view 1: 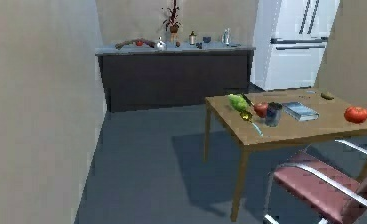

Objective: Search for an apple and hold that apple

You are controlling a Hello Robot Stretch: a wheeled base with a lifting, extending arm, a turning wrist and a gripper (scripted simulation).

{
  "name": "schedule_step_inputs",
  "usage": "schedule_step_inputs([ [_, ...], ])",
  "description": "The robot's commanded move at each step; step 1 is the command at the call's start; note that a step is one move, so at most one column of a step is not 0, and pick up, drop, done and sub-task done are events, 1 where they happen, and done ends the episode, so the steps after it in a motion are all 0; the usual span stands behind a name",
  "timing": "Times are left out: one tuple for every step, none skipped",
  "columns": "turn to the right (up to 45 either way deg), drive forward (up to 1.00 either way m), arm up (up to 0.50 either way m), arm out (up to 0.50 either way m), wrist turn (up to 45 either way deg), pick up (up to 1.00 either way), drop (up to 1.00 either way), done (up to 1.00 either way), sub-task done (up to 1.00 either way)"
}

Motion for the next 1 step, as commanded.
schedule_step_inputs([
  [6.0,0.0,0.0,0.0,0.0,0.0,0.0,0.0,0.0],
])
